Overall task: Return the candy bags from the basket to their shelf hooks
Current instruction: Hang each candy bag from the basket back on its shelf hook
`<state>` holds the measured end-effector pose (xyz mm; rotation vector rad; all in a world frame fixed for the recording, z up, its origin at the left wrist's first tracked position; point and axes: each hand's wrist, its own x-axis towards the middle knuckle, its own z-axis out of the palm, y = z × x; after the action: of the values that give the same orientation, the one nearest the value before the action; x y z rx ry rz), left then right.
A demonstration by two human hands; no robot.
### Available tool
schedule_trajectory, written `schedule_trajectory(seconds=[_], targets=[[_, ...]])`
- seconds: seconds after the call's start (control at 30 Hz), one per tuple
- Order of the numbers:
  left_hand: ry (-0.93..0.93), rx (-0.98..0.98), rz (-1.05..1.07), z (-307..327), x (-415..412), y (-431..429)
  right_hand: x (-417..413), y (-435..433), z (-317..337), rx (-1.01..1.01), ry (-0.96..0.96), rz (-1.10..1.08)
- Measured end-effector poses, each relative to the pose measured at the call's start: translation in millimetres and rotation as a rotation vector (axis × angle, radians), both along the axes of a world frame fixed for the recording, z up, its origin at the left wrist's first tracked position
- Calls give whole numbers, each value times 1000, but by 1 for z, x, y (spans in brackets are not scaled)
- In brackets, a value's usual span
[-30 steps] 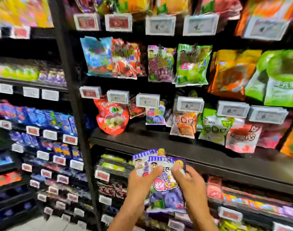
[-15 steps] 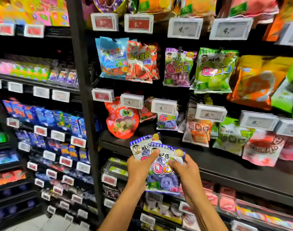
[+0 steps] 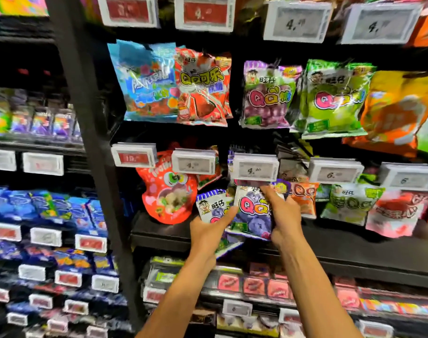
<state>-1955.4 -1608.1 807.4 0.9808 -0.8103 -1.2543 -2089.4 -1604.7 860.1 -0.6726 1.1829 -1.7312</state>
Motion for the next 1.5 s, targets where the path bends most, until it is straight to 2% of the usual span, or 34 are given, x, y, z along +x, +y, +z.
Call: schedule_trajectory(seconds=[0.33,0.53,0.77,1.03,1.5], targets=[[43,103,-105,-15,-9,-10,0,-21,0,-47,48,-28],[54,100,-136,-22,-6,-7,0,-15,-13,-34,9,70],[-14,-45,-169,-29,-9,-22,-8,-25,-29,-103,65,162],[57,-165,-78,-43,-26,-38,-16,-30,-39,-238,17,267],[181,-197,-89,-15,-28,-40,-1,-31,3,-218,23,178]])
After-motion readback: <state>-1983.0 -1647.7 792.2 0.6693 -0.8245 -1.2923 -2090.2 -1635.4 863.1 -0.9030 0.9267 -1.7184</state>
